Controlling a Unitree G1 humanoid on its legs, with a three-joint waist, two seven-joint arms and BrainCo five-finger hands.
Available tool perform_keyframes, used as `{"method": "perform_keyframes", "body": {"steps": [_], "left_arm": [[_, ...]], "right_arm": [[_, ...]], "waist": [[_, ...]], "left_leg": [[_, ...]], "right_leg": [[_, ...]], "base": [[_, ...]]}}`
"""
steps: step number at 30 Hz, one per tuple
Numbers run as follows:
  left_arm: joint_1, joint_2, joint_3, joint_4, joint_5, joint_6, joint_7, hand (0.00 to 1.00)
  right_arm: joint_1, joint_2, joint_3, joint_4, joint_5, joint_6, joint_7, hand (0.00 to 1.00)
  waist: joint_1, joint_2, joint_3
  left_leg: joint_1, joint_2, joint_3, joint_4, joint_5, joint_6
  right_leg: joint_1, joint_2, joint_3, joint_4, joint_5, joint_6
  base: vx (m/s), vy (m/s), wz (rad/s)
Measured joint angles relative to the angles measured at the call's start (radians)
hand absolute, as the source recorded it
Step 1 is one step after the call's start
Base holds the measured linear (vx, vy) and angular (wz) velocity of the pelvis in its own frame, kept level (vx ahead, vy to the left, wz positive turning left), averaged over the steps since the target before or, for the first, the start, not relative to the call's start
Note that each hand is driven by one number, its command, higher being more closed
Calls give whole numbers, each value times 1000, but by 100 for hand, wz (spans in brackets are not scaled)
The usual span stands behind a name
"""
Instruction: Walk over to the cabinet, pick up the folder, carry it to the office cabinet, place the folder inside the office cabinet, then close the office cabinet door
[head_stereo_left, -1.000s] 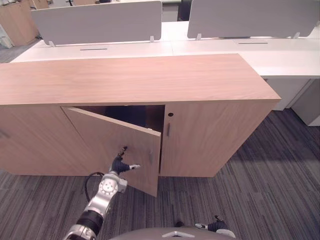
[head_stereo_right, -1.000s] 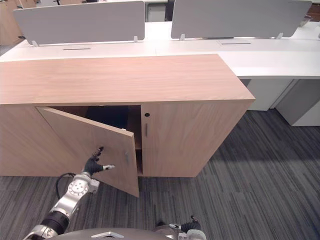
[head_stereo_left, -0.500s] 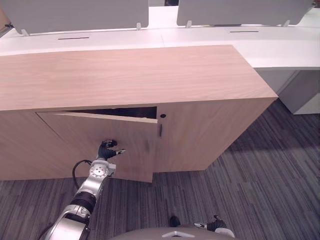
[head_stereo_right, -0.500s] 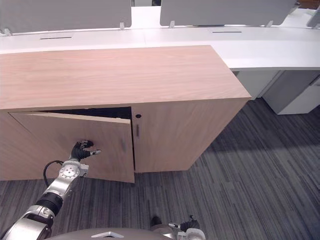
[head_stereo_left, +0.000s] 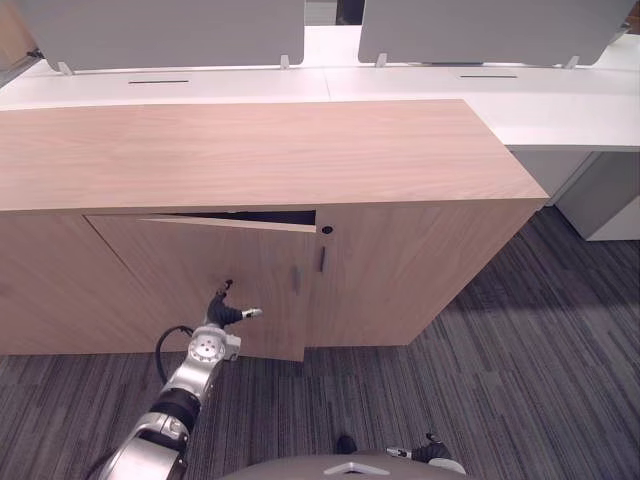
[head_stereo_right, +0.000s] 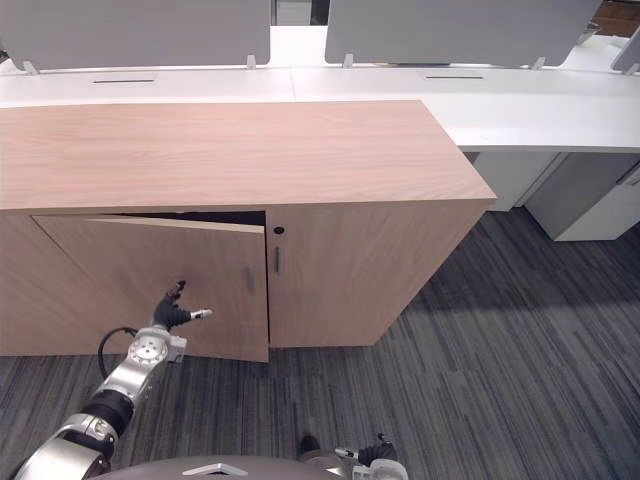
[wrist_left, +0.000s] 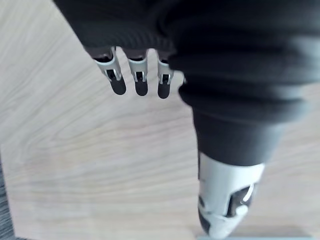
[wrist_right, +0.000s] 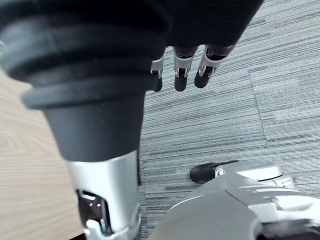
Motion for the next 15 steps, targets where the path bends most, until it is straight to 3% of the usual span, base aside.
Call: {"method": "perform_keyframes", "body": {"steps": [5, 7, 15], "left_arm": [[124, -18, -12, 1, -10, 0, -55, 0], [156, -18, -6, 23, -10, 0, -64, 0], [260, -40, 170, 200, 30, 11, -80, 0]], "right_arm": [[-1, 2, -9, 7, 0, 0, 0, 0], [-5, 3, -21, 18, 1, 0, 0, 0], [-47, 5, -26, 41, 40, 0, 0, 0]], "waist": [[5, 0, 0], [23, 0, 1], [67, -18, 41]], "left_leg": [[-6, -3, -24, 1, -4, 1], [-5, 1, -28, 6, -4, 1], [-33, 0, -109, 62, -4, -8]], "right_leg": [[11, 1, -28, -1, -1, 10], [16, 4, -38, -1, -2, 9], [21, -2, -61, 17, -6, 3]], "base": [[53, -26, 13], [13, -54, 16], [-87, -56, 15]]}}
